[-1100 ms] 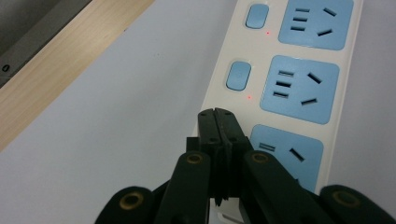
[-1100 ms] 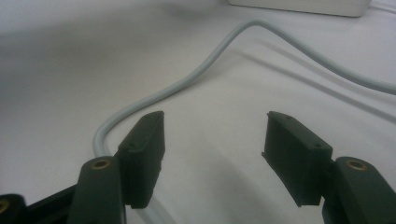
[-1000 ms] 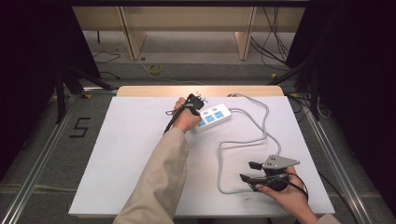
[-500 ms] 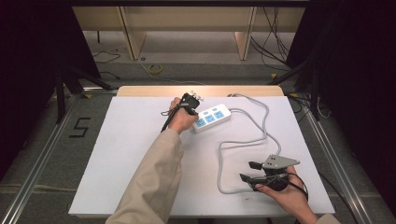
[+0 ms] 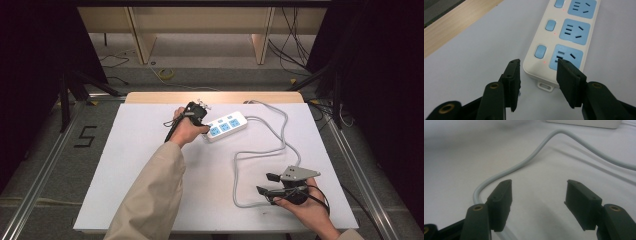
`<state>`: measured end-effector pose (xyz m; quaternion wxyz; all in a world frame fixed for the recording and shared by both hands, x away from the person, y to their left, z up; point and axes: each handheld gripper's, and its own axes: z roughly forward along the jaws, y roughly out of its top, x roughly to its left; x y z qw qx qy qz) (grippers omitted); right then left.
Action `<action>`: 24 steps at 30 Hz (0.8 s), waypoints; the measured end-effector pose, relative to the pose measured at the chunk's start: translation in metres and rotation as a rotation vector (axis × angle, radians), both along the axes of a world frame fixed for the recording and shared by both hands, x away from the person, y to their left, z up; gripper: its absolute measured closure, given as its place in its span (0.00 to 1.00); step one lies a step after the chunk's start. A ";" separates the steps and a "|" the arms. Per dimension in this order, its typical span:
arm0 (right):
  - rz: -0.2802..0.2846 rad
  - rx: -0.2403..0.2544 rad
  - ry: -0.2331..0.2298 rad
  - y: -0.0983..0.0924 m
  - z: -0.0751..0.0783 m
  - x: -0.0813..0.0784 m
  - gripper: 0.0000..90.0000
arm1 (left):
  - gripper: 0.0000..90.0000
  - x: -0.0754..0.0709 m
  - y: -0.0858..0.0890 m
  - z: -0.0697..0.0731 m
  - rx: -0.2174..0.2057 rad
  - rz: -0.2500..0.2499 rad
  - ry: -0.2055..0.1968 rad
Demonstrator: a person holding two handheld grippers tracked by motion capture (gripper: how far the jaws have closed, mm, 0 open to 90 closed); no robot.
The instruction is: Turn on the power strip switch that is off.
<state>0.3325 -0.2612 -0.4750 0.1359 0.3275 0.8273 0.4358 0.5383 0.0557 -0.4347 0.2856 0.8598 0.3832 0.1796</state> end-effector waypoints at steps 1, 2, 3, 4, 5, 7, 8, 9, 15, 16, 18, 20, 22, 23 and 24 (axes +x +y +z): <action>0.000 0.000 0.000 0.000 0.000 0.000 0.43 | 0.58 -0.002 0.001 0.000 -0.007 -0.002 0.000; -0.001 0.000 0.001 0.000 0.000 0.000 0.43 | 0.57 -0.004 0.003 0.000 -0.006 -0.003 0.003; -0.001 0.000 0.003 0.000 0.000 0.000 0.43 | 0.55 -0.007 0.006 0.000 -0.006 -0.009 0.008; -0.001 0.000 0.003 0.000 0.000 0.000 0.43 | 0.55 -0.009 0.008 0.000 -0.010 -0.009 0.011; -0.001 -0.001 0.003 0.000 0.000 0.000 0.43 | 0.54 -0.011 0.011 0.001 -0.015 -0.010 0.016; -0.001 -0.001 0.003 0.000 0.000 0.000 0.43 | 0.53 -0.016 0.016 0.001 -0.024 -0.005 0.016; 0.001 -0.004 0.003 0.000 0.000 0.000 0.43 | 0.52 -0.018 0.019 0.002 -0.026 -0.004 0.019; 0.000 -0.004 0.004 0.000 0.000 0.000 0.43 | 0.51 -0.020 0.021 0.001 -0.029 -0.003 0.022; 0.001 -0.007 0.002 0.001 0.000 0.000 0.43 | 0.47 -0.036 0.036 0.003 -0.058 0.002 0.018; 0.003 -0.008 -0.001 0.001 0.000 0.000 0.43 | 0.46 -0.039 0.039 0.004 -0.060 -0.001 0.017; 0.003 -0.008 -0.002 0.001 0.000 0.000 0.43 | 0.46 -0.045 0.043 0.004 -0.075 -0.004 0.010; 0.002 -0.008 -0.001 0.001 0.000 0.000 0.43 | 0.45 -0.051 0.046 0.005 -0.088 -0.005 0.009; 0.002 -0.010 0.001 0.001 0.000 0.000 0.43 | 0.44 -0.057 0.050 0.006 -0.103 -0.008 0.008; 0.002 -0.010 0.001 0.001 0.000 0.000 0.43 | 0.44 -0.061 0.051 0.006 -0.112 -0.008 0.005; 0.001 -0.009 0.000 0.001 0.000 0.000 0.43 | 0.43 -0.064 0.053 0.006 -0.111 -0.011 0.004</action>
